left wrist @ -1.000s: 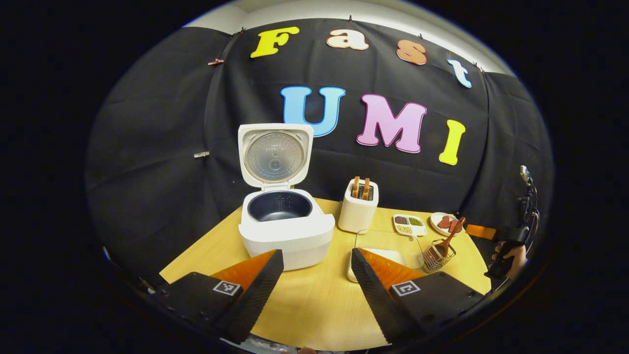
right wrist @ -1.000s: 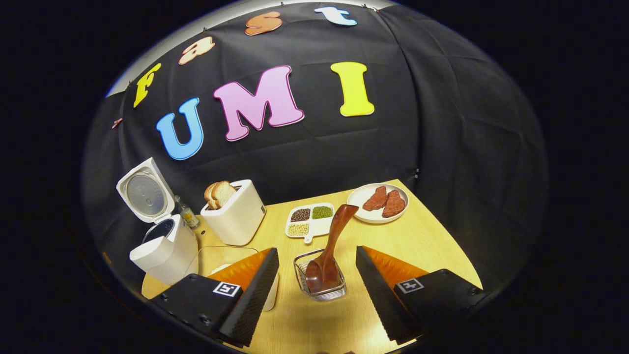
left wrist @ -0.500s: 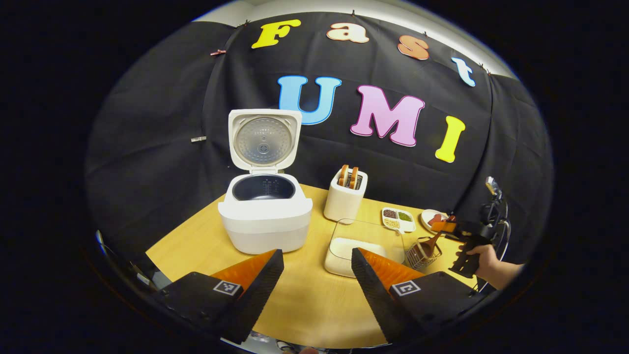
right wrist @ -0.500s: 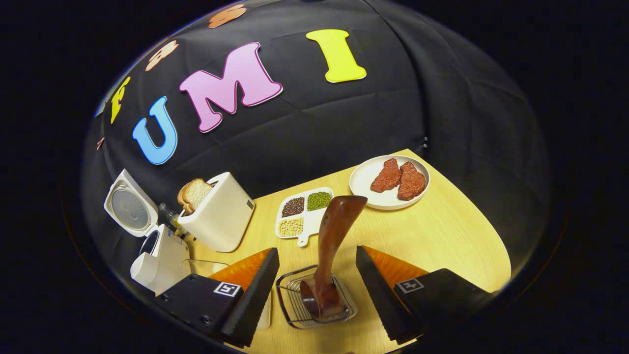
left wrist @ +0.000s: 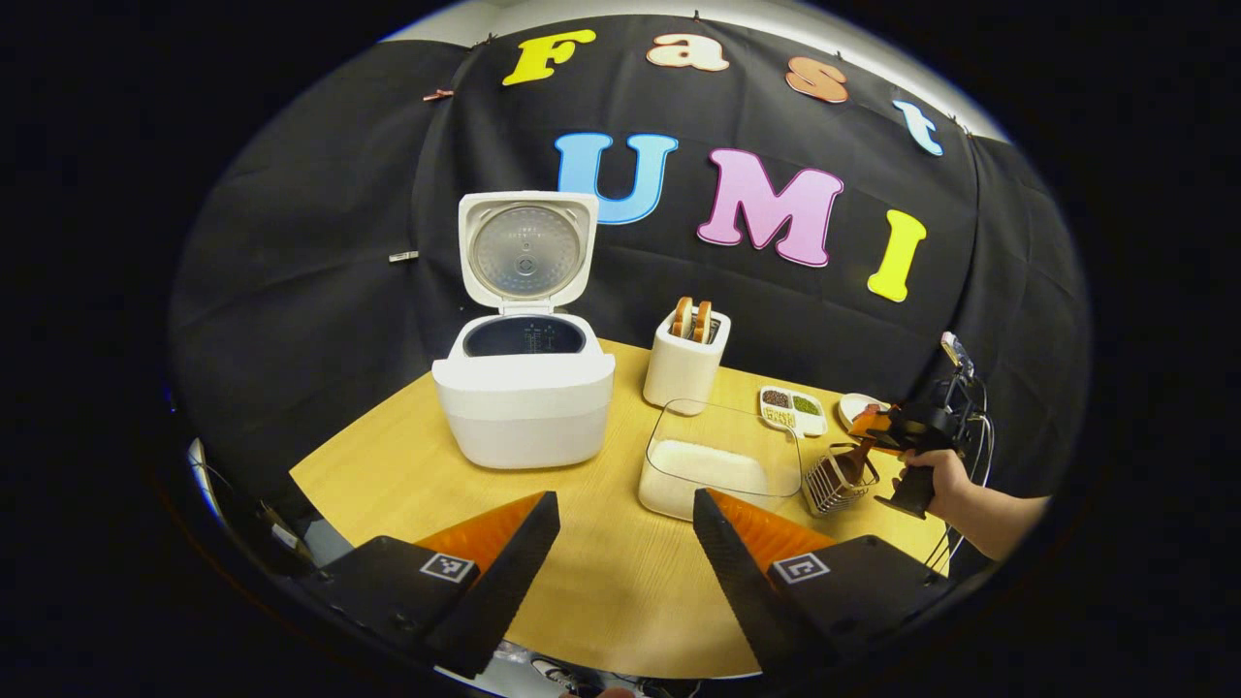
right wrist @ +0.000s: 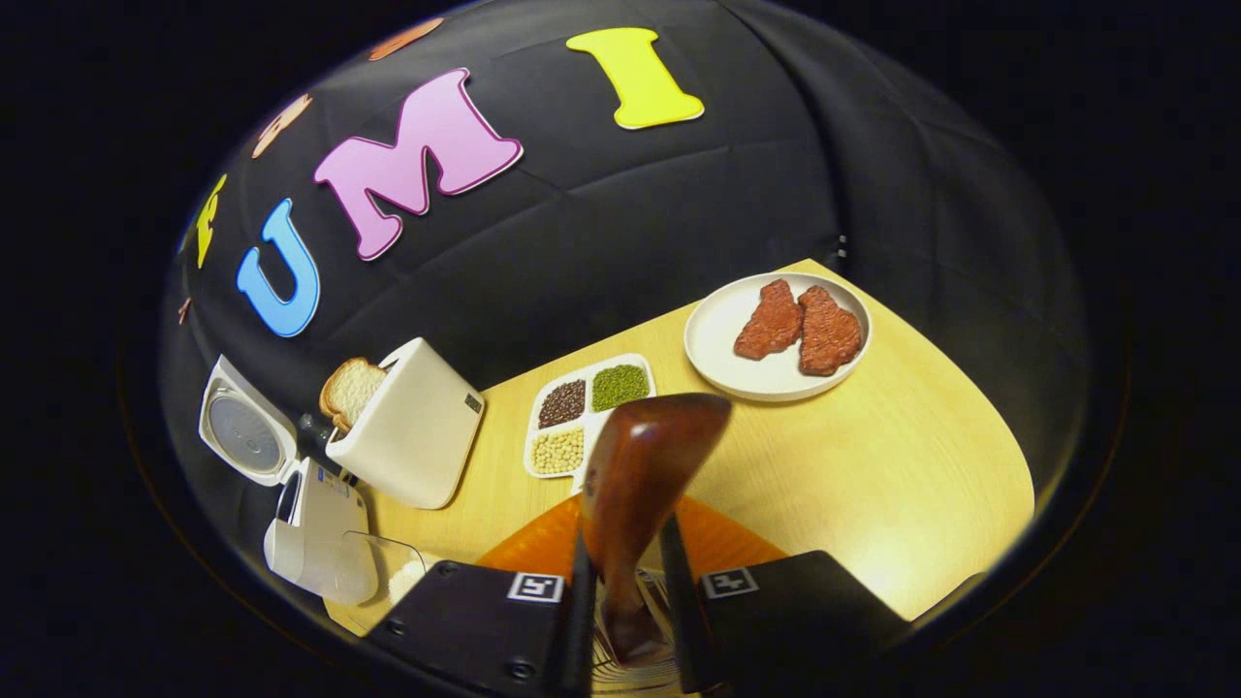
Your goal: Close the left gripper, press the button to open the rice cooker; take a wooden spoon from the chopstick holder with the right hand, scoop a spoonful of rice and pour it into the rice cooker, then put the wooden spoon back into the chopstick holder.
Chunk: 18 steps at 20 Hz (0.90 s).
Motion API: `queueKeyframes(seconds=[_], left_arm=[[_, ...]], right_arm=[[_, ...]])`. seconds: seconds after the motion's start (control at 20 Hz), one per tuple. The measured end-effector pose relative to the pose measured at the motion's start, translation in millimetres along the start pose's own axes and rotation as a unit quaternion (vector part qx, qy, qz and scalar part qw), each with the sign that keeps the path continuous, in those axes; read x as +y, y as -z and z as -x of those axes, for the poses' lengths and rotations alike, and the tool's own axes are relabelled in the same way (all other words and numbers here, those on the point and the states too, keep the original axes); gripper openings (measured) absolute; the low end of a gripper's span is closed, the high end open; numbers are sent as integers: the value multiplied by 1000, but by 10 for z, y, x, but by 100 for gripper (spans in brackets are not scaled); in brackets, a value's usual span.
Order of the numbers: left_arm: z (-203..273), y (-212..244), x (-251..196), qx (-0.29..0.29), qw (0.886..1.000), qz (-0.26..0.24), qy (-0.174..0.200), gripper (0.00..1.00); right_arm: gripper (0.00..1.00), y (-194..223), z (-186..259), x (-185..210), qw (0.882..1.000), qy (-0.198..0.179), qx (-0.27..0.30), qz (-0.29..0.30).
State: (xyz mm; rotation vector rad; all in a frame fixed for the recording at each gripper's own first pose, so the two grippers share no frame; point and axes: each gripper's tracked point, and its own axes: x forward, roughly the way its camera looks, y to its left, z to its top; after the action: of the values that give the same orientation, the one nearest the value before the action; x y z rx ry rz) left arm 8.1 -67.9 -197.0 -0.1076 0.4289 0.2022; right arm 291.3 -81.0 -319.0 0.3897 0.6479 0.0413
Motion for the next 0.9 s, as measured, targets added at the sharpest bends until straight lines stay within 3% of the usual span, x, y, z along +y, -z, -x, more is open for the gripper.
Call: queueKeyframes(seconds=[0.05,0.1,0.15,0.2,0.25,0.7,0.9], left_arm=[[11,30,-5,0,1000,0,-1,96],[17,45,0,0,1000,1,-1,96],[25,74,-1,0,1000,3,0,96],[36,98,-5,1,1000,4,2,96],[39,104,14,2,1000,4,0,96],[-11,10,276,-13,1000,7,24,96],[-139,-37,500,-26,998,-24,43,96]], right_arm=[[31,-5,33,18,1000,-4,3,0],[22,11,22,56,1000,-8,9,-1],[23,52,56,90,1000,-10,16,-1],[15,29,72,55,1000,2,15,3],[20,32,96,53,1000,3,17,4],[15,-479,648,379,998,15,-58,29],[16,-641,944,616,996,21,-84,25]])
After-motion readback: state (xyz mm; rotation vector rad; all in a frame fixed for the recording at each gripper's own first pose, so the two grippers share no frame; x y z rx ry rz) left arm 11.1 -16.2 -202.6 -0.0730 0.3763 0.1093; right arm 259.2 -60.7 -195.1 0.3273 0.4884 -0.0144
